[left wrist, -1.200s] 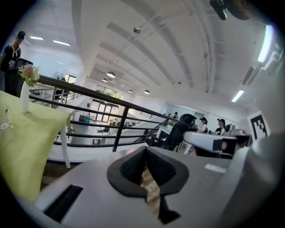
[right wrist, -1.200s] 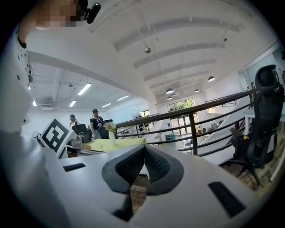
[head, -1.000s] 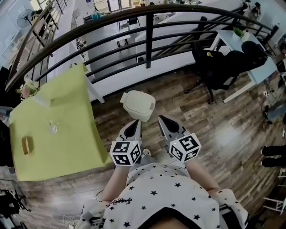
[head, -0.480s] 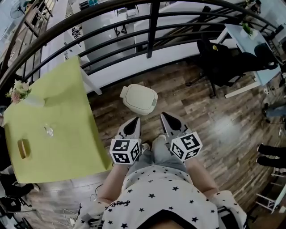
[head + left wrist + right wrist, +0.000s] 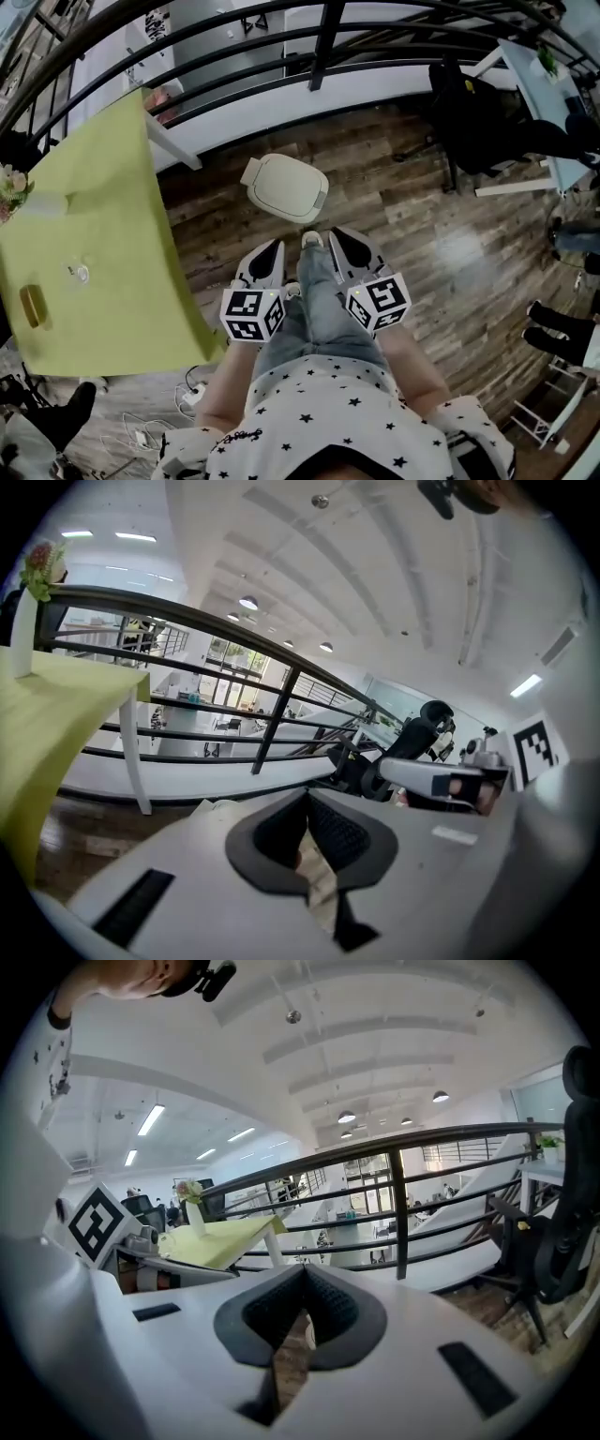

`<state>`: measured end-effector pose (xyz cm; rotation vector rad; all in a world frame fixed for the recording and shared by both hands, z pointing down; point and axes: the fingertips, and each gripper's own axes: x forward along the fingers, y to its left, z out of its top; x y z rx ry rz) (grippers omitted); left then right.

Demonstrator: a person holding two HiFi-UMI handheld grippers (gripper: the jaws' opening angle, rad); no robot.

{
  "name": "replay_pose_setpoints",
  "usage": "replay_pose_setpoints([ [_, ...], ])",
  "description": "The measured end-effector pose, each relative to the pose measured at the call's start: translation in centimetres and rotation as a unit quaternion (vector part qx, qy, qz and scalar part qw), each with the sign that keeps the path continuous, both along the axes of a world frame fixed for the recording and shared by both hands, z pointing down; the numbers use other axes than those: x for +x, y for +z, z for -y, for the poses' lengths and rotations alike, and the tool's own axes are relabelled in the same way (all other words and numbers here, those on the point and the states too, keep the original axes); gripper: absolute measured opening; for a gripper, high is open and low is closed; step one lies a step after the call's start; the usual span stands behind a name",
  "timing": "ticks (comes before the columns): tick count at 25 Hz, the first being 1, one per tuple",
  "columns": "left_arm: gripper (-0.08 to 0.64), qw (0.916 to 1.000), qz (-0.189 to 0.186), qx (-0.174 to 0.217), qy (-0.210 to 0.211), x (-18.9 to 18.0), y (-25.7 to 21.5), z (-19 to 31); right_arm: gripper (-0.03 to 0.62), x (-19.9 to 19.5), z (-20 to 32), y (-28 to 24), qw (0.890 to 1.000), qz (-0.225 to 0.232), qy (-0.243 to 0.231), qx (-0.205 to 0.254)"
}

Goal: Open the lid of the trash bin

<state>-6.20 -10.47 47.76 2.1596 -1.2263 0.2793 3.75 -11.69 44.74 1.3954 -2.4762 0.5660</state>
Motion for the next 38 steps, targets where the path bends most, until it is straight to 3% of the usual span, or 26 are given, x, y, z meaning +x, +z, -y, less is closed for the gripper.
replay_pose_setpoints([
  [18,0.012,0.9953,0.042,-0.086,0.009,3.4,13.4,6.9,-0.006,4.8,8.9,19.5,0.993,-0.073,-0.023,-0.089],
  [27,0.012,0.9916,0.049,-0.118,0.02,4.8,19.0,7.9,-0.006,5.6,10.5,29.3,0.984,-0.083,-0.026,-0.157],
  [38,0.012,0.988,0.042,-0.149,0.001,5.1,23.5,7.5,-0.006,6.1,10.8,39.1,0.97,-0.117,-0.043,-0.211],
])
